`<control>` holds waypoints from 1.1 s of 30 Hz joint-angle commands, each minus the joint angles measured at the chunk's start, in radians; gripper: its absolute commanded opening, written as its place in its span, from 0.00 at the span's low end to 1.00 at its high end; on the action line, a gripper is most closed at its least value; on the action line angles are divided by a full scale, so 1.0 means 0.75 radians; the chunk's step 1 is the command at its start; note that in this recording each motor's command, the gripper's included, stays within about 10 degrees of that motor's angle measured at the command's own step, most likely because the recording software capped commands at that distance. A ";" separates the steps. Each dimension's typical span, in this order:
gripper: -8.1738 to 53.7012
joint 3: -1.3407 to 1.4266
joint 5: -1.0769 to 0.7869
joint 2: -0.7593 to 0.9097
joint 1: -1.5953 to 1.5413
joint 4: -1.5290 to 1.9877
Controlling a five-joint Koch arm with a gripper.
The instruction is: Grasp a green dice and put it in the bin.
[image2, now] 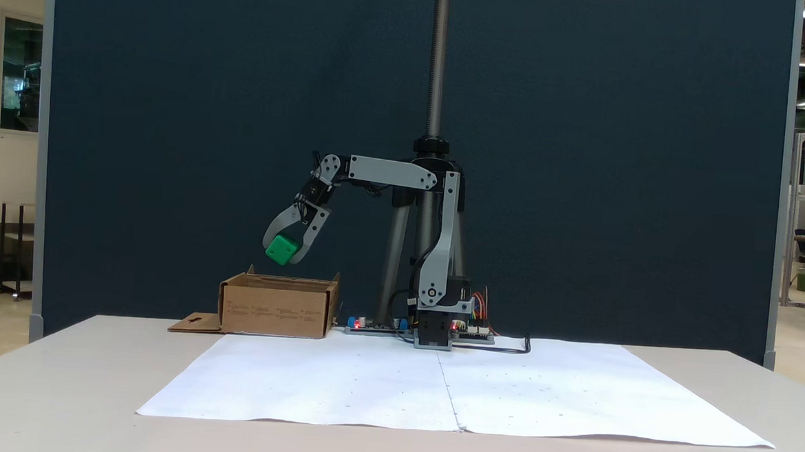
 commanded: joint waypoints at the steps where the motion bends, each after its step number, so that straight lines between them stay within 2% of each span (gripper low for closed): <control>1: 0.32 -0.016 -0.129 0.008 0.025 0.018; 7: 0.34 -0.012 -0.139 -0.070 0.020 -0.006; 8: 0.54 0.008 -0.137 -0.084 0.010 -0.004; 9: 0.65 0.043 -0.137 -0.086 0.000 -0.004; 13: 0.87 0.092 -0.135 -0.086 -0.008 -0.006; 22: 0.84 0.090 -0.100 -0.041 -0.170 -0.196; 26: 0.81 0.033 0.241 0.047 -0.421 -0.476; 33: 0.82 -0.057 0.368 0.207 -0.861 -0.520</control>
